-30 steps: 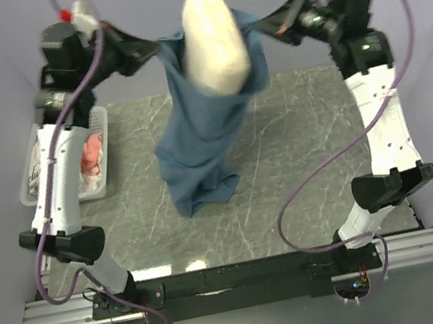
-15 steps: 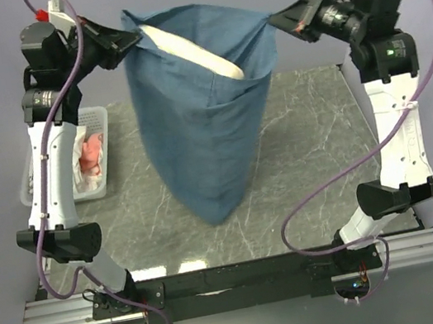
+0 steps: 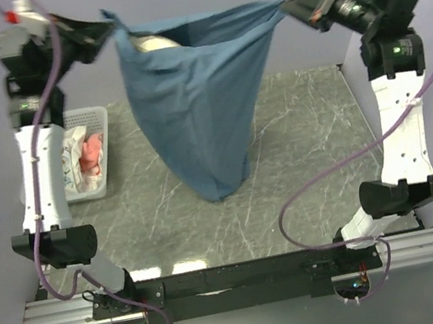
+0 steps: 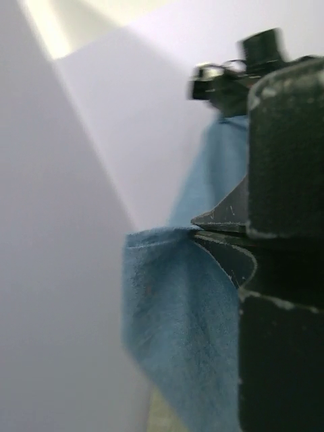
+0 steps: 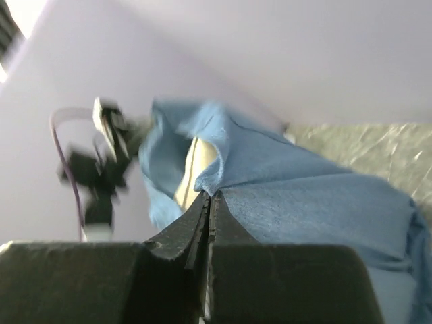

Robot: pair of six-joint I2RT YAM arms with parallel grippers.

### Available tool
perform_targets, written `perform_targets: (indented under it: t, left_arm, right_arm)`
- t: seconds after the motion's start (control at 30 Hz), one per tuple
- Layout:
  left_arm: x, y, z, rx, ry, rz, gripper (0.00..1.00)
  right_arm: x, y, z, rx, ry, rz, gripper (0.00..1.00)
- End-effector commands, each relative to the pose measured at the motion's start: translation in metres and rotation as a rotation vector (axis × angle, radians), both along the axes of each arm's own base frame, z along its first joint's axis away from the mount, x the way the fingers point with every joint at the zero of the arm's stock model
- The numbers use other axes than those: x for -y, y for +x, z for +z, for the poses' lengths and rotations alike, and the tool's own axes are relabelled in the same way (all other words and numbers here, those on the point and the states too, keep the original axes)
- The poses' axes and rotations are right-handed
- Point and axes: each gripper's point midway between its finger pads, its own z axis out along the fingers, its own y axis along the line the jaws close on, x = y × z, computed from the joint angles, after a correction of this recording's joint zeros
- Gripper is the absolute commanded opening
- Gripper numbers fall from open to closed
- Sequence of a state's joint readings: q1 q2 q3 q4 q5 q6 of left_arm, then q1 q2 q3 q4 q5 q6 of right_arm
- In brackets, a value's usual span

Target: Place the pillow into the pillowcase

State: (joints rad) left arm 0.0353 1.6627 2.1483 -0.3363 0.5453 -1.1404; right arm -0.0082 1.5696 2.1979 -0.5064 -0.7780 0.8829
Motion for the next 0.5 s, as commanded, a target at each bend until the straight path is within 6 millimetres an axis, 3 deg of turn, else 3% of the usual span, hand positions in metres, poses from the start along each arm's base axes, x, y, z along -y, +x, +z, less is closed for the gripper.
perform_targets:
  t: [0.0,0.03,0.1,0.13,0.17,0.2,0.23,0.27,0.3,0.33,0.4,0.47]
  left_arm:
    - [0.071,-0.015,-0.009,0.062,0.066,-0.135,0.01]
    - [0.082,-0.015,-0.014,0.054,0.069,-0.158,0.01]
    - [0.083,-0.013,-0.014,0.055,0.065,-0.162,0.01]
    - [0.072,-0.007,-0.015,0.044,0.070,-0.140,0.01]
    - [0.062,-0.010,0.001,0.078,0.068,-0.122,0.01]
    - [0.048,-0.009,0.007,0.073,0.044,-0.102,0.01]
    - [0.016,-0.013,0.027,0.133,0.027,-0.062,0.01]
    - [-0.006,-0.010,0.027,0.137,-0.003,-0.033,0.01]
    - [-0.022,-0.021,0.041,0.139,-0.077,-0.027,0.01]
    - [-0.054,-0.020,0.044,0.151,-0.089,0.021,0.01]
    - [-0.079,-0.027,0.056,0.176,-0.094,0.061,0.01]
    - [-0.082,-0.032,0.059,0.183,-0.085,0.062,0.01]
  right_arm:
    - [0.031,-0.022,0.085,0.258,0.132,0.004,0.00]
    - [0.031,-0.029,0.098,0.290,0.132,0.002,0.00]
    - [0.028,-0.027,0.104,0.291,0.154,0.021,0.00]
    - [0.024,-0.034,0.110,0.317,0.157,0.039,0.00]
    - [0.015,-0.041,0.113,0.326,0.163,0.064,0.00]
    - [0.006,-0.046,0.114,0.341,0.159,0.083,0.00]
    - [-0.002,-0.049,0.114,0.344,0.156,0.090,0.00]
    - [-0.019,-0.060,0.114,0.371,0.134,0.126,0.00]
    - [-0.024,-0.062,0.112,0.367,0.126,0.131,0.00]
    - [-0.027,-0.064,0.112,0.372,0.121,0.142,0.00]
    - [-0.024,-0.063,0.113,0.372,0.124,0.139,0.00]
    - [-0.015,-0.064,0.119,0.380,0.138,0.129,0.00]
